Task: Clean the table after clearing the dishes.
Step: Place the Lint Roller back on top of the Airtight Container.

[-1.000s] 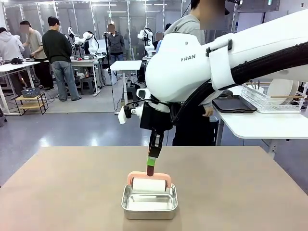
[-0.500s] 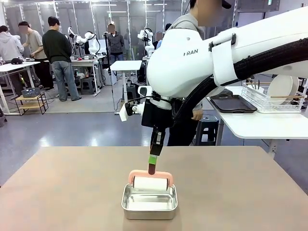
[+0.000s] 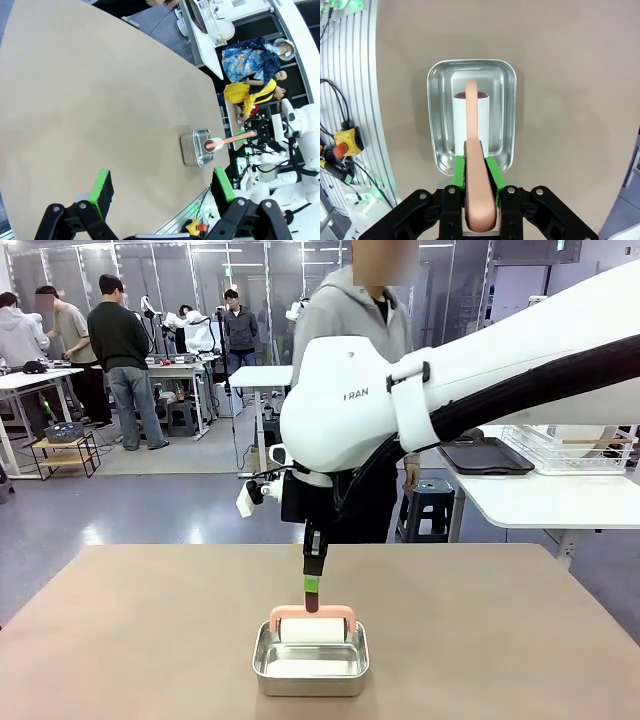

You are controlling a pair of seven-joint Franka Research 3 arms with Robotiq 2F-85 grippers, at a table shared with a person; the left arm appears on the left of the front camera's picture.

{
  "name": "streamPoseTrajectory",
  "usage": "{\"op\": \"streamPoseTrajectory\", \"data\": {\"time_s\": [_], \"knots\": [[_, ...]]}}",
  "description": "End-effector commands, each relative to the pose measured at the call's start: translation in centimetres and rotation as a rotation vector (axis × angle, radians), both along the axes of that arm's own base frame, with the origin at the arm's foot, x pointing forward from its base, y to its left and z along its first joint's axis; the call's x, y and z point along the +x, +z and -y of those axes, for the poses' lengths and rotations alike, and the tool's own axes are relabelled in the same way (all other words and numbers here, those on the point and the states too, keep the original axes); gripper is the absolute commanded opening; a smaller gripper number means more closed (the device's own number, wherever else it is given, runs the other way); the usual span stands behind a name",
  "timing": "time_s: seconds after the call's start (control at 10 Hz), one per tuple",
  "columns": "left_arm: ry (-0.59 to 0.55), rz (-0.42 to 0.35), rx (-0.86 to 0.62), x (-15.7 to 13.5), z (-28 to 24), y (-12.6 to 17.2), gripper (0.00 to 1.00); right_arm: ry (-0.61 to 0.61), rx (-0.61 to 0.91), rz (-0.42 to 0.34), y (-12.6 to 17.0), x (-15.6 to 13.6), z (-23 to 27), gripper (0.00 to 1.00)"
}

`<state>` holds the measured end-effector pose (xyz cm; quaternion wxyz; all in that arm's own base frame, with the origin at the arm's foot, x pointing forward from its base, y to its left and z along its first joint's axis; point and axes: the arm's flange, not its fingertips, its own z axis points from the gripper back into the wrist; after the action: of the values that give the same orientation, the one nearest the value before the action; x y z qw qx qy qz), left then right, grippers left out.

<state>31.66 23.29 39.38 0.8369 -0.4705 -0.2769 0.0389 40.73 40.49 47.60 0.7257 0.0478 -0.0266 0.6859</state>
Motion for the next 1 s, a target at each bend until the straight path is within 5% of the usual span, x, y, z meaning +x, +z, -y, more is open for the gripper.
{"op": "streamPoseTrajectory", "data": {"time_s": [0.0,0.9], "knots": [[-0.003,0.006,-0.011,-0.2,-0.2,0.1,1.0,-0.043,-0.01,-0.032,-0.8,0.9,-0.6,0.22],[-0.003,0.006,-0.011,-0.2,-0.2,0.1,1.0,0.041,0.04,0.002,-6.0,6.1,-0.6,0.22]]}}
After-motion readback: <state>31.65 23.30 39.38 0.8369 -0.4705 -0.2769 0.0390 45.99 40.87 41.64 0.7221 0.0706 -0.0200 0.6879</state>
